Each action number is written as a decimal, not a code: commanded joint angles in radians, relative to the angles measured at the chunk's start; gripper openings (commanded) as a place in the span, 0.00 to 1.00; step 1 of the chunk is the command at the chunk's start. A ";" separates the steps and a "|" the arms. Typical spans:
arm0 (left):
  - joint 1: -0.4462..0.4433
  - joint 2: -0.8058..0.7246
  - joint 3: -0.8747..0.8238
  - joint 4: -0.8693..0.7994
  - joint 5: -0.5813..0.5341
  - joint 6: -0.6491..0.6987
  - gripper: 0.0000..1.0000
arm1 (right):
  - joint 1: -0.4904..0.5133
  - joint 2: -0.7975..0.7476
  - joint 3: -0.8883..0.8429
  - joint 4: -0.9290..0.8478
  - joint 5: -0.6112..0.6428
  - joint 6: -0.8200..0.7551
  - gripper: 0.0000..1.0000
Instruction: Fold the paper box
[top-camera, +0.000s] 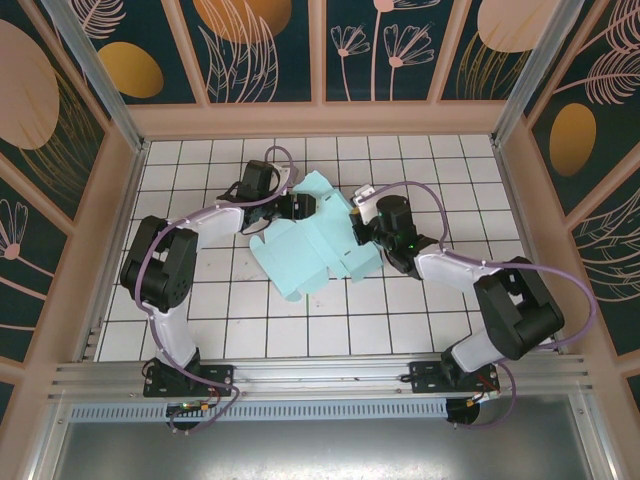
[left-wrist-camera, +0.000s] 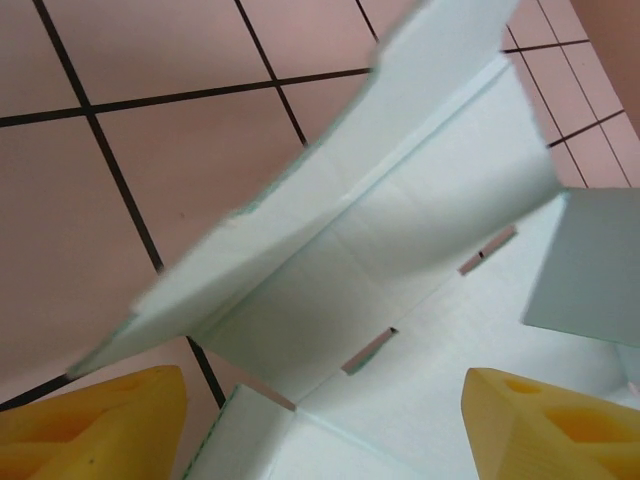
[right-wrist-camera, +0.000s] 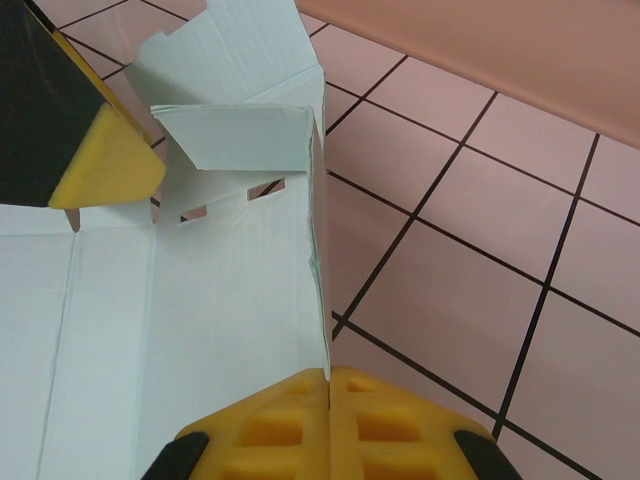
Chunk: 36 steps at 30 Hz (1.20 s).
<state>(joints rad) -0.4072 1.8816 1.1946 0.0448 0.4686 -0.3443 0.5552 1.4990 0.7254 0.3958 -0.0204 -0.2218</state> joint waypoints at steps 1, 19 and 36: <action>0.005 -0.036 -0.021 0.029 0.046 -0.002 0.71 | -0.003 0.043 0.038 0.006 0.030 0.029 0.00; -0.059 0.002 -0.092 0.033 0.072 -0.023 0.72 | 0.017 0.147 0.118 -0.038 0.177 0.050 0.00; -0.103 0.169 -0.067 -0.012 -0.021 -0.043 0.63 | 0.023 0.176 0.127 -0.049 0.188 0.050 0.00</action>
<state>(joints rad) -0.4870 1.9911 1.1213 0.0986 0.5045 -0.3828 0.5701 1.6600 0.8131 0.3080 0.1463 -0.1921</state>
